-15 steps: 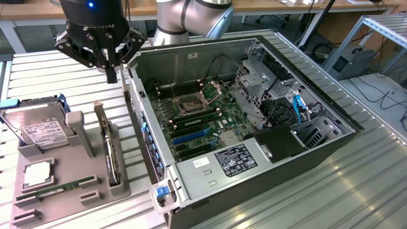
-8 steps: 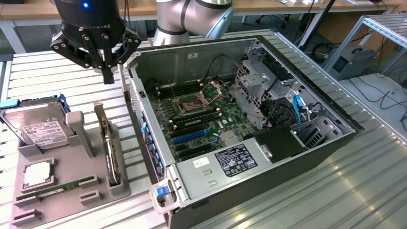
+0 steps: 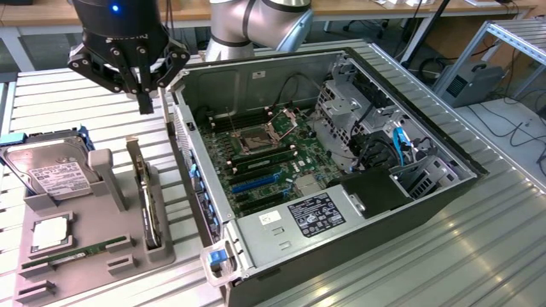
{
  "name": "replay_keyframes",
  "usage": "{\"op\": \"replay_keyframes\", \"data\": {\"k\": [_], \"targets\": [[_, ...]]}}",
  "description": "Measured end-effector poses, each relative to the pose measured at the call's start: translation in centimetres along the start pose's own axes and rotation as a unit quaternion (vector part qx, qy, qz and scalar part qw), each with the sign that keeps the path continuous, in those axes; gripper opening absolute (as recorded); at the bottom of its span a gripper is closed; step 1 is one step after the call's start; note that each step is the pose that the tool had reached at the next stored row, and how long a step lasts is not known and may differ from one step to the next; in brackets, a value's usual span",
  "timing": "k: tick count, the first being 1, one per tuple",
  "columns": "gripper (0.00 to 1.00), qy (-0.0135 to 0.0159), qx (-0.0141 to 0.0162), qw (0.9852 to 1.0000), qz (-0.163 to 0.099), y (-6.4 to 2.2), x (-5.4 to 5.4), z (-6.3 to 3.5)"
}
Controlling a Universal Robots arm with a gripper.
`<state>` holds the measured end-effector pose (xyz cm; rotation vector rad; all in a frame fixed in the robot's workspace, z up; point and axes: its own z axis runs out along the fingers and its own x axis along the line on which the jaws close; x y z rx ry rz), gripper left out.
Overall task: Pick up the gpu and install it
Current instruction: 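Reach for the gpu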
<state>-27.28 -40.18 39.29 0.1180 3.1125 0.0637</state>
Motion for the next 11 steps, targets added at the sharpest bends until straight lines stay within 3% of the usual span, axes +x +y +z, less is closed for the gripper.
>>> {"op": "replay_keyframes", "data": {"k": [11], "targets": [[0.11, 0.0, 0.0002, 1.0, 0.0, -0.35, -0.03, -0.02]]}}
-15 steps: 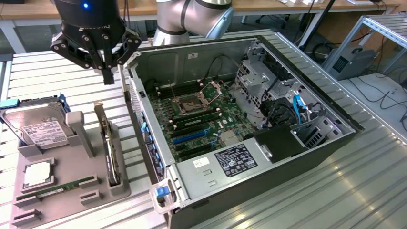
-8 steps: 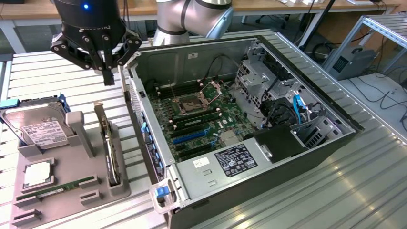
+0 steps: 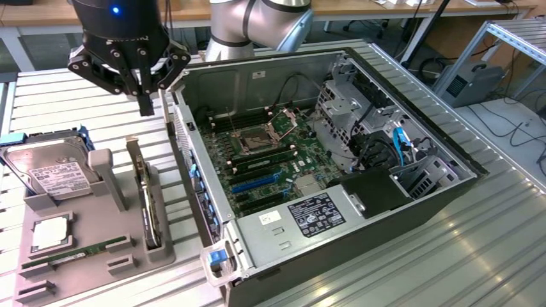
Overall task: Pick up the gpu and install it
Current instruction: 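Reach for the gpu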
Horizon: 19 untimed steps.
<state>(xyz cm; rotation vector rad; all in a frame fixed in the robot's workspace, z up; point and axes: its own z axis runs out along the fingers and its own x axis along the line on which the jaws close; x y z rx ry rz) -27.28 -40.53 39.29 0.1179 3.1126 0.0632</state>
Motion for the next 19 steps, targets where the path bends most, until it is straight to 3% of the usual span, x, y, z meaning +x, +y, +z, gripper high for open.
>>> {"op": "replay_keyframes", "data": {"k": [19], "targets": [[0.11, -0.0001, 0.0005, 1.0, 0.0, -0.77, -0.06, -0.03]]}}
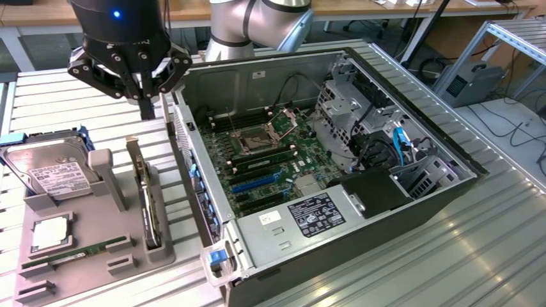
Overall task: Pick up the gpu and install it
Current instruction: 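Reach for the gpu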
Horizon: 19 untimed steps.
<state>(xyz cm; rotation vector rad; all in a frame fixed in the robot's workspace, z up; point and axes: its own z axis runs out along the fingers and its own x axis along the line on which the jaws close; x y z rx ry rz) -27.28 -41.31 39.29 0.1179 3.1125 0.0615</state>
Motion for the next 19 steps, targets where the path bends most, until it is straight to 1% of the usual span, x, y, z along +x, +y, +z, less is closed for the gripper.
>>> {"op": "replay_keyframes", "data": {"k": [19], "targets": [[0.11, -0.0001, 0.0006, 1.0, 0.0, -0.78, -0.06, -0.03]]}}
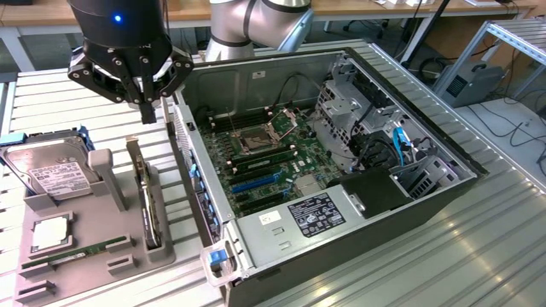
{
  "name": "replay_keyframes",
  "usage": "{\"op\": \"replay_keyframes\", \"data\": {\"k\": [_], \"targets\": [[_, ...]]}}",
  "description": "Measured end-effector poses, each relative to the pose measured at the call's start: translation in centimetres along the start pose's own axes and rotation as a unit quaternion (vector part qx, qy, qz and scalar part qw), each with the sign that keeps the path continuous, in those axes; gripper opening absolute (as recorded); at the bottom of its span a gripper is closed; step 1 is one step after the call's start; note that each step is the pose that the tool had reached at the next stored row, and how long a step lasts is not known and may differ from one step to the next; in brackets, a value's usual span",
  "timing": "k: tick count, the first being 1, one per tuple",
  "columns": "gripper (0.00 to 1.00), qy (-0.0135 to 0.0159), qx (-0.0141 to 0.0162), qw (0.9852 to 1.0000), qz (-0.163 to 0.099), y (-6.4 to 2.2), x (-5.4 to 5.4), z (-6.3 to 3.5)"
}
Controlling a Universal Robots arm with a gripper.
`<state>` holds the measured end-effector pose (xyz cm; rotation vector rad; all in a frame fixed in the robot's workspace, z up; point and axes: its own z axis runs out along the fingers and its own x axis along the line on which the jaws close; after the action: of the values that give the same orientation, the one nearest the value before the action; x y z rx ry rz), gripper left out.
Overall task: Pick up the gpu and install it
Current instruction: 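Reach for the gpu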
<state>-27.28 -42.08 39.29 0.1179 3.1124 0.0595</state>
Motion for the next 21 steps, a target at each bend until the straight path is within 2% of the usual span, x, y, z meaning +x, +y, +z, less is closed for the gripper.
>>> {"op": "replay_keyframes", "data": {"k": [21], "targets": [[0.11, -0.0001, 0.0008, 1.0, 0.0, -0.92, -0.07, -0.03]]}}
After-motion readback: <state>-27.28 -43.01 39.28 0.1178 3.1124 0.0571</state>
